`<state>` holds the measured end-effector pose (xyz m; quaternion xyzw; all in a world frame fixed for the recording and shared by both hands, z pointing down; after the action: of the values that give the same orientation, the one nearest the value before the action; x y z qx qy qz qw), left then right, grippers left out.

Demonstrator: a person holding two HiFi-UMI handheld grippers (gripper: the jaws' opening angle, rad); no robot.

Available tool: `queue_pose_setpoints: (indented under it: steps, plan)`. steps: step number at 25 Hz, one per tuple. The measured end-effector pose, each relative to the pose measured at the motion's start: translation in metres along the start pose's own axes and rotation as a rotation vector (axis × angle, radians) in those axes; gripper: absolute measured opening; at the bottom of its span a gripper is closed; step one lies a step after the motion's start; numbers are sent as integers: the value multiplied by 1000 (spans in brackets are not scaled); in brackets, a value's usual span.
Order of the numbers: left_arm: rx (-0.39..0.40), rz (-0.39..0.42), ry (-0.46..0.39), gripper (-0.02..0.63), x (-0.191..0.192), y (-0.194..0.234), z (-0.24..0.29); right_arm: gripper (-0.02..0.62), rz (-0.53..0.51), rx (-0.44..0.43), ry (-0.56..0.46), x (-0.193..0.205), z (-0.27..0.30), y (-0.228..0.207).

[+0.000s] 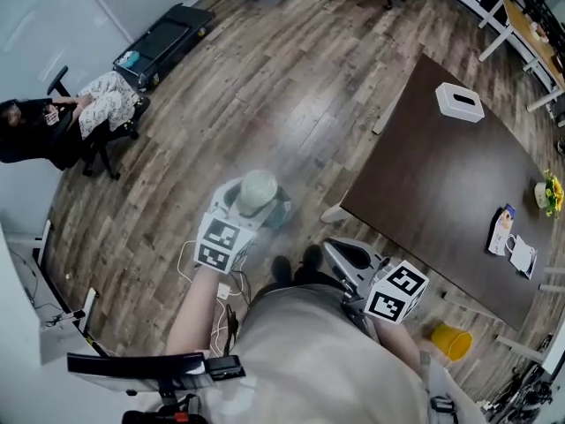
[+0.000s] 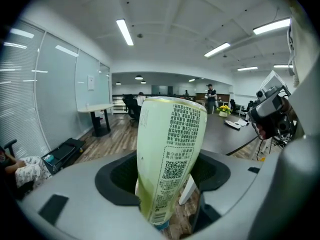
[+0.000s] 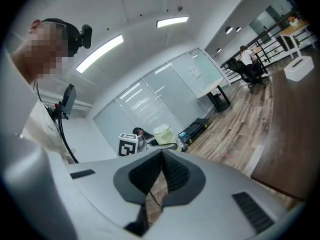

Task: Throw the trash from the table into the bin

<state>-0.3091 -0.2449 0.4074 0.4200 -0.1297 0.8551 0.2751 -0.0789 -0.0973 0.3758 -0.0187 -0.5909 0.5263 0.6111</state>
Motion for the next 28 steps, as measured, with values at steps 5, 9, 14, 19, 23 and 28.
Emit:
queue_pose_setpoints:
  steps: [5, 9, 14, 19, 23, 28]
  plan:
    - [-30, -10, 40, 290, -7, -6, 26, 14, -17, -37, 39, -5, -5, -39]
    - [-24, -33, 87, 290, 7, 1, 39, 14, -69, -56, 83, -14, 6, -50]
    - [1, -63, 126, 290, 35, 29, 52, 14, -49, -43, 128, -15, 39, -51]
    - [46, -122, 123, 290, 76, 74, 76, 14, -20, -32, 197, -7, 97, -49]
    - [69, -190, 116, 290, 119, 111, 106, 14, 10, -7, 233, 7, 142, -56]
    - [87, -267, 143, 290, 179, 140, 151, 14, 56, 38, 263, 36, 185, -86]
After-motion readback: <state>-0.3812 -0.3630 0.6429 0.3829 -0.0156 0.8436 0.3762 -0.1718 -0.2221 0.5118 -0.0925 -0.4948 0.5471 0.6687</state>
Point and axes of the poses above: the fingertips, and each gripper's own axes: z forward along the fingers, y to its left, x out of its underside, the point moved 10 cm from there along -z, backward along the fingers, and after that the axes turned 8 degrees about y, right-handed, at the moved point
